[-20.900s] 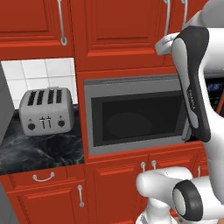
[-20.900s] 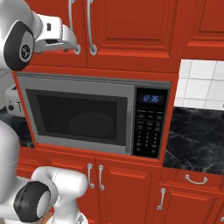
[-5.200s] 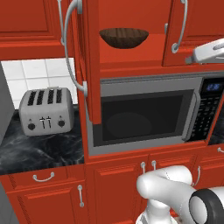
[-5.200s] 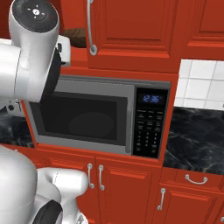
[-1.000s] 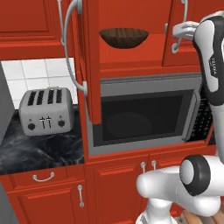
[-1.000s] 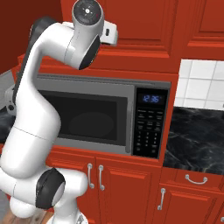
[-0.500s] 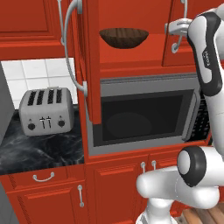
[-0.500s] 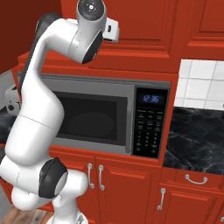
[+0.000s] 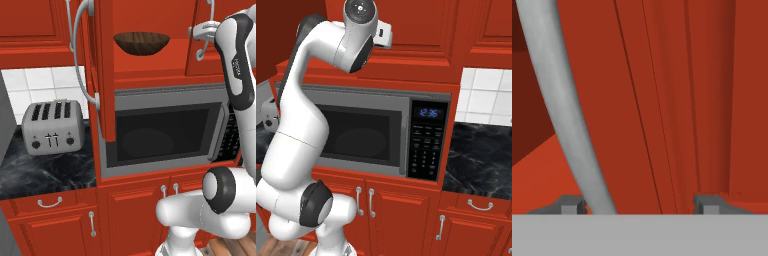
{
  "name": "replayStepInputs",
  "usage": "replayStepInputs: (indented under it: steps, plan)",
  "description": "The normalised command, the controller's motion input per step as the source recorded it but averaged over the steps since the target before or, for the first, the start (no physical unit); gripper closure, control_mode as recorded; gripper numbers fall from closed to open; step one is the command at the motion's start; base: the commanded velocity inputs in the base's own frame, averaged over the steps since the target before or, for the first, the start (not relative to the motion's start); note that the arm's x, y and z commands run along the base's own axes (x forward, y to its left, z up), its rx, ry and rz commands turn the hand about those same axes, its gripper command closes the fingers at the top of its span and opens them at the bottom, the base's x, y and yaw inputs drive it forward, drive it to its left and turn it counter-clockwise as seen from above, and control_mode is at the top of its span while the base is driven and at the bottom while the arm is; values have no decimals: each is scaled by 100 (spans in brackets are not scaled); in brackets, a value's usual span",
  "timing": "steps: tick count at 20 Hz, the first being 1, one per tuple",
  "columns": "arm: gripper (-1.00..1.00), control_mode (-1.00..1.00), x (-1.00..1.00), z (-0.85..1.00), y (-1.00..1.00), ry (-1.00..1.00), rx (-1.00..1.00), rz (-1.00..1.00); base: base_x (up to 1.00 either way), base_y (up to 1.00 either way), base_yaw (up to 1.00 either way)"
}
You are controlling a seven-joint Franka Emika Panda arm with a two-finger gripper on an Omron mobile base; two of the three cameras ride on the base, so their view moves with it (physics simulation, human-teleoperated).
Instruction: Move the bowls from the cabinet to the plates on the dining table.
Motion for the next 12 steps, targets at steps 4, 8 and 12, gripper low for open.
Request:
replayStepInputs:
  steps: [4,8,12]
  plan:
    - [100,-100,0,0,0,0,0,0,0,0,0]
    - [100,-100,0,0,0,0,0,0,0,0,0]
    - [100,-100,0,0,0,0,0,0,0,0,0]
